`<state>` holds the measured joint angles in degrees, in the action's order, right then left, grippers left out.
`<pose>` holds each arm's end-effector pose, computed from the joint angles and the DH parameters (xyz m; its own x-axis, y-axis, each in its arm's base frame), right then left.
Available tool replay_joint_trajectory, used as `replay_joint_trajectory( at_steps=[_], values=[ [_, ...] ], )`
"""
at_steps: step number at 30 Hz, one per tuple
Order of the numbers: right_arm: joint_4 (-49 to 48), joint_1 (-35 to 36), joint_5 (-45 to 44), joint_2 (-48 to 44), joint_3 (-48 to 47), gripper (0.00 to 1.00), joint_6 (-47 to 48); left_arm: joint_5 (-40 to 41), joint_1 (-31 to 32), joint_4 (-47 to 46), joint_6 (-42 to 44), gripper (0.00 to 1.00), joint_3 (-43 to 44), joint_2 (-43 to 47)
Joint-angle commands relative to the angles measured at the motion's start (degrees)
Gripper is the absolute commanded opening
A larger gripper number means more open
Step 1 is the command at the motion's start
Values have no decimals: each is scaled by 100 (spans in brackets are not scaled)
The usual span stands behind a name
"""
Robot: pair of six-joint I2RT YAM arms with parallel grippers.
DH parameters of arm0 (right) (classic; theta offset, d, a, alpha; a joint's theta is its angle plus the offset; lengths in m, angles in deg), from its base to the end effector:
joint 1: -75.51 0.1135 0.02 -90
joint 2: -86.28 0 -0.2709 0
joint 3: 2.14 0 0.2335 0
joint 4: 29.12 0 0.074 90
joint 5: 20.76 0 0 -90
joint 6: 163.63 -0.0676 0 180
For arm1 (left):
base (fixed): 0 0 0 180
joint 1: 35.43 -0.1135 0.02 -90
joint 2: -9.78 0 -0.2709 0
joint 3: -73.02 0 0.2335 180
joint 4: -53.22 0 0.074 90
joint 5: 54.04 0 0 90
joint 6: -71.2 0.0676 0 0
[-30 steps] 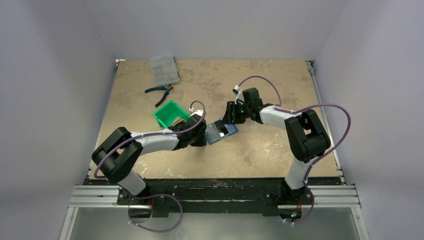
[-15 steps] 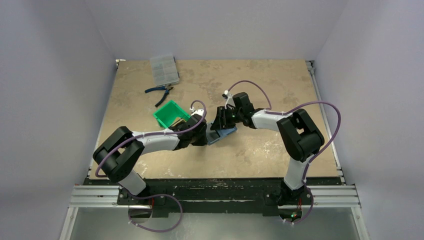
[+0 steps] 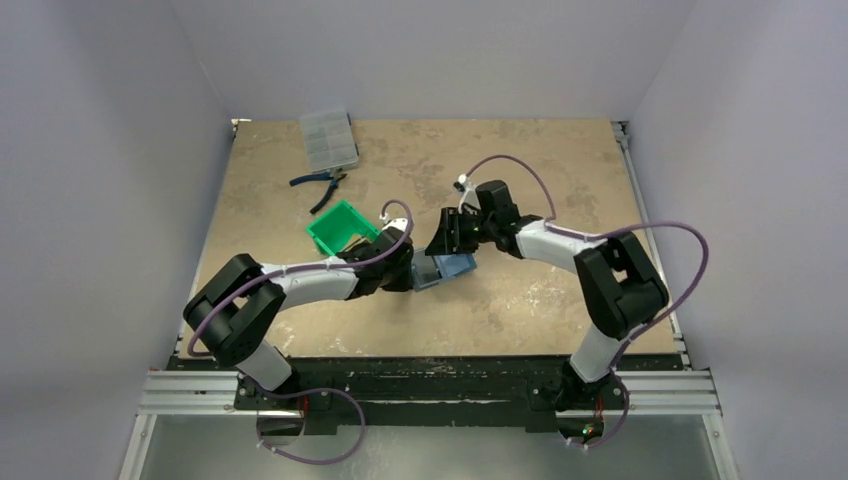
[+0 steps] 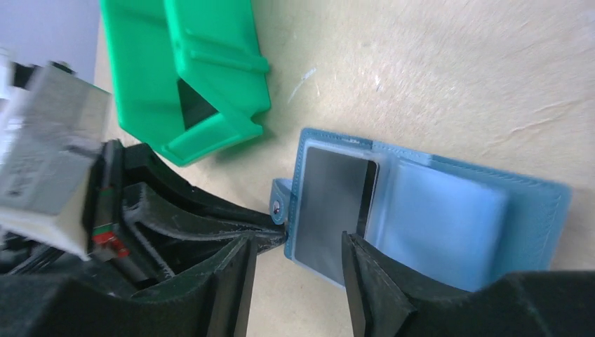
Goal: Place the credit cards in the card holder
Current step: Insert the credit card into the card holder, then close the card holder.
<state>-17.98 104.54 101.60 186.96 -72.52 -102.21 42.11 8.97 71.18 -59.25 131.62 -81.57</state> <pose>0.3060 0.2112 0.1751 -0.8721 -0.0219 -0.4888 -0.3912 0.6312 0.6697 0.2281 -0.2133 0.1487 -0.8407 -0.0796 -0.5357 0.1337 0.9280 -0.3477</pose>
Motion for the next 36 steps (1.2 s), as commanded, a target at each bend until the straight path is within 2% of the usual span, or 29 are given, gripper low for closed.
replay_joint_trajectory(
  at_steps=[1, 6, 11, 15, 17, 21, 25, 27, 30, 36],
  values=[
    [208, -432, -739, -1015, 225, 58, 169, -137, 16, 164, 220, 5, 160, 504],
    [-27, -1297, -521, -1330, 819, 62, 14, -266, 16, 270, 271, 21, 233, 776],
    [-495, -1610, -395, -1291, 1339, 63, -292, -139, 21, 409, 362, 38, 375, 865],
    [-892, -1764, -43, -924, 1493, 63, -416, 34, 25, 558, 587, 44, 712, 568],
    [-1047, -1808, 176, -687, 1496, 63, -460, 272, 37, 664, 670, 57, 901, 409],
    [-1188, -1818, 402, -349, 1434, 63, -456, 672, 106, 1015, 886, 69, 1331, -25],
    [-1211, -1797, 379, -257, 1446, 63, -420, 717, 176, 1034, 942, 66, 1532, -392],
    [-1233, -1769, 440, -216, 1442, 63, -420, 684, 177, 1011, 907, 57, 1518, -543],
    [-1121, -1618, 496, -105, 1330, 63, -359, 626, 182, 815, 851, 50, 1357, -647],
    [-1005, -1414, 523, -75, 1241, 63, -296, 620, 174, 607, 764, 27, 1114, -752]
  ],
)
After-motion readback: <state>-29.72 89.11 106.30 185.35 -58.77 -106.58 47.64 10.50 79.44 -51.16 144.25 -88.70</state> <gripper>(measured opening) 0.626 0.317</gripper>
